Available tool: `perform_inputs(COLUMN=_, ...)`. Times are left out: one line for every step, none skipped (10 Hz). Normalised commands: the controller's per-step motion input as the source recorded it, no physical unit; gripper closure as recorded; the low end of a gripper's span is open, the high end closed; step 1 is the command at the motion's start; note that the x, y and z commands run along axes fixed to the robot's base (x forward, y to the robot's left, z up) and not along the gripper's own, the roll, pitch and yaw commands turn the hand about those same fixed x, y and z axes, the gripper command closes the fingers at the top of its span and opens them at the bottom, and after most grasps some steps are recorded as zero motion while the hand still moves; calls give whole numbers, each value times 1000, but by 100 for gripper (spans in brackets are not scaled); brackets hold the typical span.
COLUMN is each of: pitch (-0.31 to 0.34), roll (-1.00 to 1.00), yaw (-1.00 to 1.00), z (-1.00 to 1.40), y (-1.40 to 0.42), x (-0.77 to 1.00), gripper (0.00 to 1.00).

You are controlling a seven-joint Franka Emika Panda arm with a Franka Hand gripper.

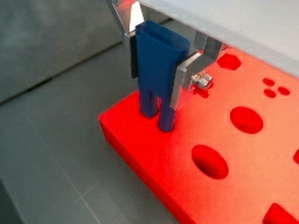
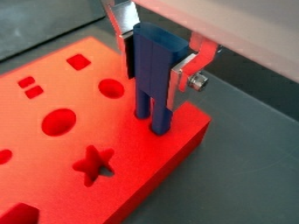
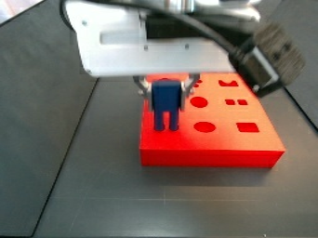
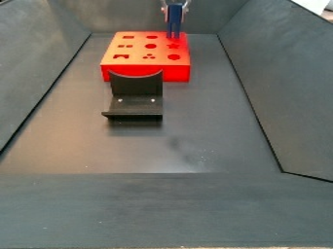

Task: Pick up the square-circle object. Move up. Rotate the square-circle object. Move to above the board. Insert the square-circle object.
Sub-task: Insert the square-circle object.

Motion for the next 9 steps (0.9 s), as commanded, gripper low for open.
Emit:
perform_inputs(pitch=0, roll=0, yaw=0, z=-249, y=0, x=0, gripper=100)
perform_inputs(pitch=4, roll=0, yaw=0, z=-286, y=0, x=0, gripper=100)
perform_inputs(pitch=23, roll=0, yaw=0, z=-403, y=0, x=83, gripper=100)
perform_inputs(pitch=21, roll=-19, yaw=0, z=-389, y=0, x=100, gripper=100)
perform_inputs(pitch=19, roll=-41, yaw=0, z=-320, y=0, x=120, gripper=100)
perform_inputs(pitch=19, roll=-49, yaw=-14, z=-331, y=0, x=109, gripper=100)
perform_inputs(pitch=0, roll=-110, yaw=-54, z=-214, y=0, x=51, gripper=100)
perform_inputs(pitch=0, roll=-16, yaw=0, z=0, y=0, x=0, gripper=100)
perform_inputs(pitch=0, roll=0, yaw=0, z=0, y=0, x=0, gripper=100)
